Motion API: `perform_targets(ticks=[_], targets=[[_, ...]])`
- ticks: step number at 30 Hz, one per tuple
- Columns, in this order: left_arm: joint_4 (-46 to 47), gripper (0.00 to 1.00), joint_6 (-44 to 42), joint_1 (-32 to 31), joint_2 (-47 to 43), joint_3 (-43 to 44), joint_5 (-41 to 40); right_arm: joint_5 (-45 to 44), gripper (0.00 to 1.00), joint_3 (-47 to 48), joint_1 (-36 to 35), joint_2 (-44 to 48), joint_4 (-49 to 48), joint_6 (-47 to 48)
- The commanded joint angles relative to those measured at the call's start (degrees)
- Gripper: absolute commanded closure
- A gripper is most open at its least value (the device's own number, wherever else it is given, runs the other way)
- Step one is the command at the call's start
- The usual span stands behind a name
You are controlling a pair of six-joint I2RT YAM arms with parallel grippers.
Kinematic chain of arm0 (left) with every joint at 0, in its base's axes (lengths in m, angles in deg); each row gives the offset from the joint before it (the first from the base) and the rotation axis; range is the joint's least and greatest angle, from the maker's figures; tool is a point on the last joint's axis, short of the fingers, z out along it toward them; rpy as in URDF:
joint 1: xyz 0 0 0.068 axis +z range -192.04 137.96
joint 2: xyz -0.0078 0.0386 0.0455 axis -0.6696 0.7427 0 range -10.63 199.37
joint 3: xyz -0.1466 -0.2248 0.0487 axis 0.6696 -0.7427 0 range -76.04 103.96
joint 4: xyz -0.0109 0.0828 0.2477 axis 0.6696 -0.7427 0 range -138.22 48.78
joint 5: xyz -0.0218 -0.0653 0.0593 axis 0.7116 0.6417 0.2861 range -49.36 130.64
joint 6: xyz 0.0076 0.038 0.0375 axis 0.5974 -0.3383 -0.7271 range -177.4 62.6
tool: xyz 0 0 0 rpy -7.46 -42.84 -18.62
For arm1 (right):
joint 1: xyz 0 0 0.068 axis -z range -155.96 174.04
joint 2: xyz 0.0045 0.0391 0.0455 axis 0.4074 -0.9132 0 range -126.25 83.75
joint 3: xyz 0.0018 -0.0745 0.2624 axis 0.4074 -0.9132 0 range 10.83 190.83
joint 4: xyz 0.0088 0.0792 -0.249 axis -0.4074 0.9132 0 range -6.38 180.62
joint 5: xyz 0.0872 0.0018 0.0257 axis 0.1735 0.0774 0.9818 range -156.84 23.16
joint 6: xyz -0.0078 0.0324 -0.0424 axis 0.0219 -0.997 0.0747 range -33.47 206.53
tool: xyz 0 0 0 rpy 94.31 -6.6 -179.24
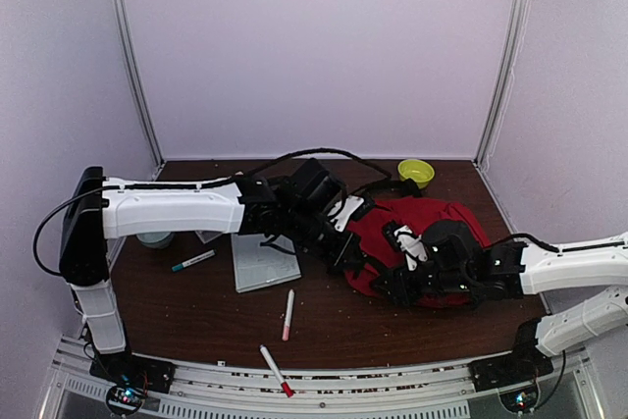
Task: Pack the student bag
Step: Unzip the largest pocket of the student bag.
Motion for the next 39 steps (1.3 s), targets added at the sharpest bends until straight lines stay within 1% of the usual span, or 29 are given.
perform_targets(ticks=[1,3,5,7,11,15,18,22,24,27,28,29,30,31,32,34,36,39], targets=[[-1.97,1.0,-2.15,0.36,-2.08,4.61,1.39,1.67,0.5,-0.88,-0.21,0.32,-4.11,1.28],[-2.35,1.0,-2.47,0.36,-2.17,5.53,2.05,1.91,0.58,-0.51,-0.26,-0.4,-3.68,1.45],[-2.58,1.0,-2.58,0.36,-2.61,5.96,1.85,1.81,0.71,-0.44,-0.27,-0.7,-3.74,1.39],[-2.69,1.0,-2.65,0.36,-3.17,5.88,0.93,1.71,0.8,-0.52,0.04,-0.68,-3.81,1.24],[-2.97,1.0,-3.02,0.36,-3.46,6.11,0.39,0.36,0.9,-0.92,0.12,0.81,-2.89,0.71],[-6.04,1.0,-3.53,0.36,-3.79,6.42,-1.49,-2.49,1.0,-2.92,0.11,6.05,-2.1,-0.57],[-8.09,1.0,-4.54,0.43,-5.29,4.39,-3.85,-4.82,1.0,-5.06,0.08,11.78,-0.82,-1.11],[-8.93,1.0,-6.33,1.22,-6.8,0.09,-6.32,-6.92,1.0,-5.63,0.13,18.03,3.59,-1.49],[-8.83,1.0,-6.75,2.17,-6.87,-1.33,-6.82,-7.1,1.0,-5.59,0.07,20.2,5.51,-1.47],[-8.81,1.0,-8.01,2.56,-6.46,-0.81,-5.8,-6.0,1.0,-5.48,0.09,22.13,6.88,-1.68],[-8.62,1.0,-8.3,2.52,-6.43,-0.42,-4.66,-5.47,0.94,-5.34,0.14,22.17,7.02,-1.7],[-8.24,1.0,-8.64,2.48,-6.43,0.07,-3.34,-5.38,0.75,-4.71,0.09,21.89,7.79,-1.81],[-7.8,1.0,-8.92,2.35,-6.47,0.34,-2.44,-5.2,0.61,-3.98,0.09,21.43,8.69,-1.86],[-7.49,1.0,-9.18,2.18,-6.51,0.52,-1.77,-4.59,0.48,-3.08,0.08,20.93,9.59,-1.68],[-7.19,1.0,-9.45,1.84,-6.52,0.8,-1.49,-3.79,0.38,-2.21,0.0,20.44,10.44,-1.12],[-6.66,1.0,-9.78,1.41,-6.43,0.92,-1.08,-2.24,0.29,-0.67,0.0,19.9,11.12,-0.15],[-5.99,1.0,-9.8,1.04,-6.37,0.93,-0.67,-0.33,0.22,0.66,-0.05,19.62,11.51,0.44],[-5.05,1.0,-9.42,0.64,-6.17,0.9,0.08,2.27,0.17,3.55,-0.73,19.02,12.23,0.89]])
